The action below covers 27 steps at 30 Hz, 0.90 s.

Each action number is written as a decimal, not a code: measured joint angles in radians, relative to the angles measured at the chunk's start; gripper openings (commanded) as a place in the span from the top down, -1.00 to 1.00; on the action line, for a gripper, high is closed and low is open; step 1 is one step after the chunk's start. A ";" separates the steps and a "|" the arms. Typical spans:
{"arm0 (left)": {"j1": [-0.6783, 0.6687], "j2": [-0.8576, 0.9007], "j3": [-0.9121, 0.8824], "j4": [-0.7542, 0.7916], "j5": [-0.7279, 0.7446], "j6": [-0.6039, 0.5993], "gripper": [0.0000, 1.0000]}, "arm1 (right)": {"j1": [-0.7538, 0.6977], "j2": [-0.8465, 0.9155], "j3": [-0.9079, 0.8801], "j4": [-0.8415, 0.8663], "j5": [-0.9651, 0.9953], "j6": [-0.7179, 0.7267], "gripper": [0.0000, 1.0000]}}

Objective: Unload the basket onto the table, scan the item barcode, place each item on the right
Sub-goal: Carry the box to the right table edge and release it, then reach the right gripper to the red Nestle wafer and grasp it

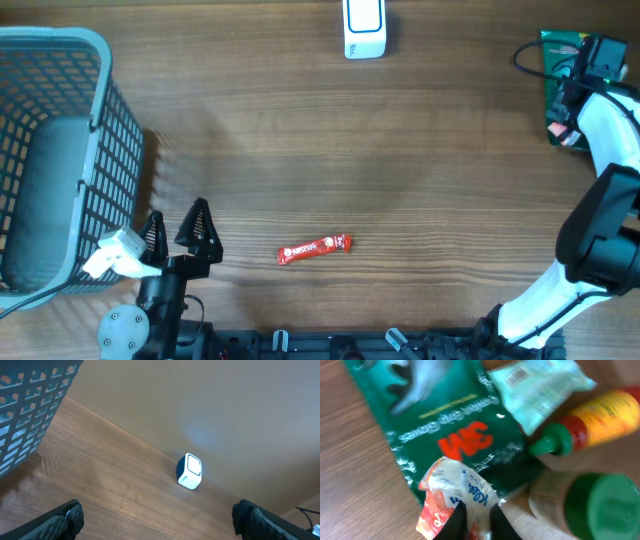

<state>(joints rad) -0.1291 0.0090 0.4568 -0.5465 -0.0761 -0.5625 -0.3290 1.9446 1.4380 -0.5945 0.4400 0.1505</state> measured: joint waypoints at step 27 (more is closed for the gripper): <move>0.000 0.000 0.000 0.000 0.000 0.000 -1.00 | 0.844 -0.473 -0.221 -0.343 -1.002 -0.311 -0.99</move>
<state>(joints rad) -0.1291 0.0090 0.4568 -0.5461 -0.0761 -0.5625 0.5148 1.4719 1.2171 -0.9379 -0.5617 -0.1600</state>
